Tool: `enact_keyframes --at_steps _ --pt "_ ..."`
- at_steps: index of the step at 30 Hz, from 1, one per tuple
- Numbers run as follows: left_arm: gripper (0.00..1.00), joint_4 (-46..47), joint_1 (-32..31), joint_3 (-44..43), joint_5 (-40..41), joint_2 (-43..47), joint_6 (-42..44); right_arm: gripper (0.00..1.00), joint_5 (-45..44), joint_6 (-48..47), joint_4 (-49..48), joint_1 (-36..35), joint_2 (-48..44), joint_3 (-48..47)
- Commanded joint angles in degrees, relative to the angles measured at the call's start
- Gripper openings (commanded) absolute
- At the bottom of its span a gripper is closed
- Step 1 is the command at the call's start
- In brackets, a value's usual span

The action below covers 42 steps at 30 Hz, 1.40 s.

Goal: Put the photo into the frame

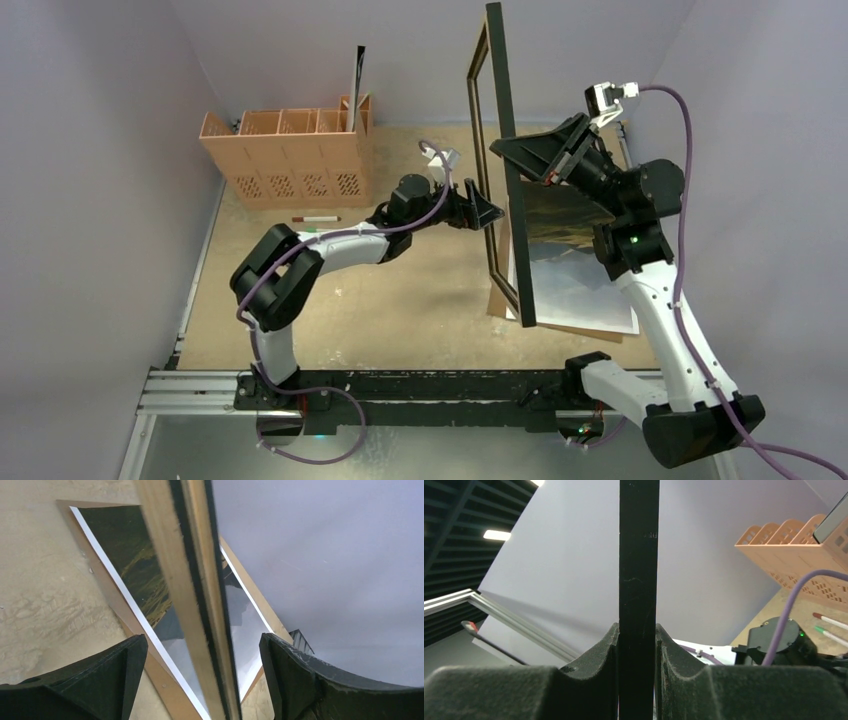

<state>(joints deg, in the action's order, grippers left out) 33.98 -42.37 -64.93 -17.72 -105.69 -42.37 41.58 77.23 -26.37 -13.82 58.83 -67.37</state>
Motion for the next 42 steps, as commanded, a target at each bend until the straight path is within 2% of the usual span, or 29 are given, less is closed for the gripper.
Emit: enact_keyframes --at_steps 1,3,8,10,16,19,22,23,25,28,31,36,42 --pt "0.85 5.58 0.69 -4.19 -3.87 -1.81 -4.09 0.0 1.68 5.04 -13.19 -0.06 -0.83 1.64" --pt "0.79 7.71 0.71 -4.86 -5.07 -2.81 -6.03 0.0 1.35 6.01 -14.2 -0.06 -0.59 1.86" --pt "0.55 9.04 0.87 -3.7 -4.5 -1.89 -6.67 0.0 3.8 6.86 -12.58 -0.06 0.21 1.38" --pt "0.4 8.71 1.22 -2.34 -3.72 -0.58 -5.67 0.0 4.13 6.78 -11.76 -0.06 1.06 0.64" --pt "0.01 5.58 4.78 5.13 -0.99 8.9 -1.72 0.0 -2.03 -7.04 8.41 0.76 -0.75 -3.96" --pt "0.0 0.13 6.11 6.44 -0.68 13.02 1.35 0.06 -3.07 -12.28 12.73 0.9 -0.51 -4.64" --pt "0.0 -10.46 6.46 4.96 0.77 16.23 5.81 0.26 -4.26 -17.06 18.6 1.36 0.56 -4.51" --pt "0.0 -14.1 6.43 4.19 1.17 17.04 7.02 0.36 -4.32 -18.11 19.09 1.55 0.71 -3.93" --pt "0.0 -21.12 6.54 2.41 3.48 18.0 8.17 0.49 -4.56 -18.85 18.72 2.08 0.32 -2.22" --pt "0.0 -29.77 6.85 -0.24 6.35 17.67 9.05 0.59 -5.01 -20.74 20.42 3.09 -0.09 -1.44" --pt "0.0 -34.76 7.4 -0.9 7.52 17.45 8.84 0.62 -6.34 -24.65 24.15 4.36 -0.25 -1.56" --pt "0.0 -40.78 9.63 -2.14 8.21 17.27 7.96 0.62 -14.43 -31.32 32.53 4.86 -0.39 -0.73" --pt "0.0 -48.58 10.4 -3.85 13.14 17.35 11.54 0.61 -17.96 -36.46 30.23 4.95 -1.41 9.82"
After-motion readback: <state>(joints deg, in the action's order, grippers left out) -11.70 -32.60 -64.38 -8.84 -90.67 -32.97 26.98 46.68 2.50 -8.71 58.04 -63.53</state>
